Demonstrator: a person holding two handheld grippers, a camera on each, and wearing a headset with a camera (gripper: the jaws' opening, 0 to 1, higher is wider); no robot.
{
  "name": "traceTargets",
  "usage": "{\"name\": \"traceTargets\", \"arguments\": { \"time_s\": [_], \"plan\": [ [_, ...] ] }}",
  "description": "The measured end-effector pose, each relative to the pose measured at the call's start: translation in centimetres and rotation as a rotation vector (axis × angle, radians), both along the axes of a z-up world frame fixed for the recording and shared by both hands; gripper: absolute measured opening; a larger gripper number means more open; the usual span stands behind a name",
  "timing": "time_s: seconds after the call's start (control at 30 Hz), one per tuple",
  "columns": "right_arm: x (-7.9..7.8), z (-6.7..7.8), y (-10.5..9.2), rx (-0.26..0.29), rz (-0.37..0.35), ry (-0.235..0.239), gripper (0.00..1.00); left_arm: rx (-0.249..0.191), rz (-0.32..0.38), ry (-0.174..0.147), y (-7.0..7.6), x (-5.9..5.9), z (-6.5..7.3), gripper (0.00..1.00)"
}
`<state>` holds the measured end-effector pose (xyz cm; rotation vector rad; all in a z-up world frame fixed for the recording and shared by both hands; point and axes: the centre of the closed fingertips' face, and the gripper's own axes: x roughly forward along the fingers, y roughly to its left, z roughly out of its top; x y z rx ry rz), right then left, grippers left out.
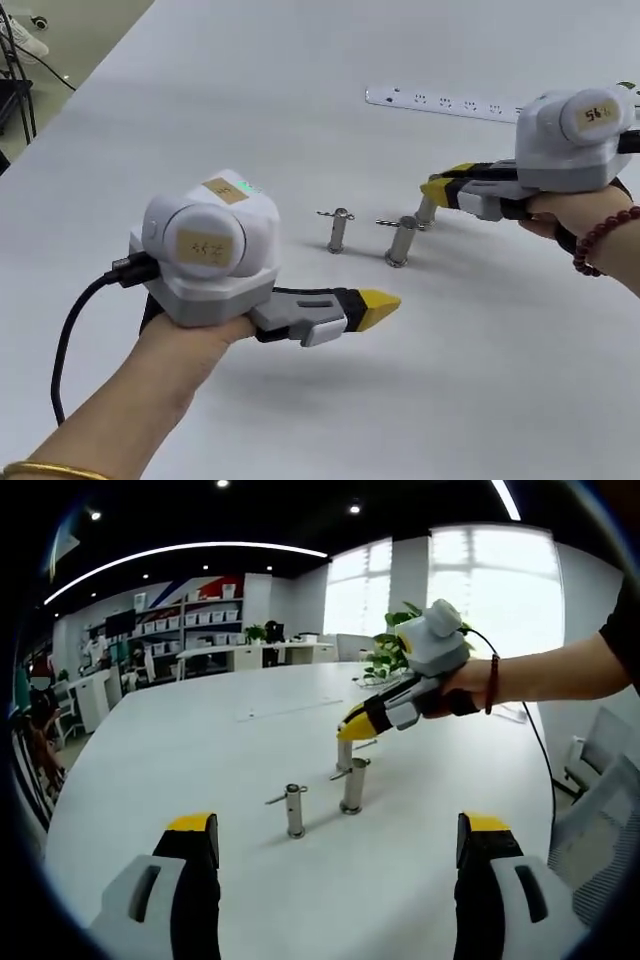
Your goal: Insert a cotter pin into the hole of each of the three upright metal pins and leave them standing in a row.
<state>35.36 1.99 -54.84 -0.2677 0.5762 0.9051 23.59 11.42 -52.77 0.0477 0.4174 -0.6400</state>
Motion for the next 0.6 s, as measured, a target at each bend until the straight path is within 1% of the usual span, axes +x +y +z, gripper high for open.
{"name": "traceTargets", "arguments": {
  "time_s": [0.1,0.23,0.43,0.5,0.6],
  "plan": [
    [-0.6,0.0,-0.9,-0.001,-0.004,0.001,0.08,-0.002,-0.004,-0.005,-0.1,0.0,0.1,0.99],
    [-1.6,0.0,-2.0,0.002,-0.014,0.01,0.08,0.002,-0.01,-0.002,-0.1,-0.1,0.0,0.99],
    [-3.3,-0.2,-3.0,-0.003,-0.018,0.018,0.08,0.007,-0.022,-0.003,-0.2,-0.2,0.1,0.99],
    [-2.8,-0.4,-3.8,-0.003,-0.024,0.021,0.08,0.013,-0.025,-0.001,-0.2,-0.3,0.0,0.99],
    [-3.8,-0.4,-3.9,-0.004,-0.025,0.023,0.08,0.012,-0.029,-0.001,-0.2,-0.3,0.0,0.99]
  ]
}}
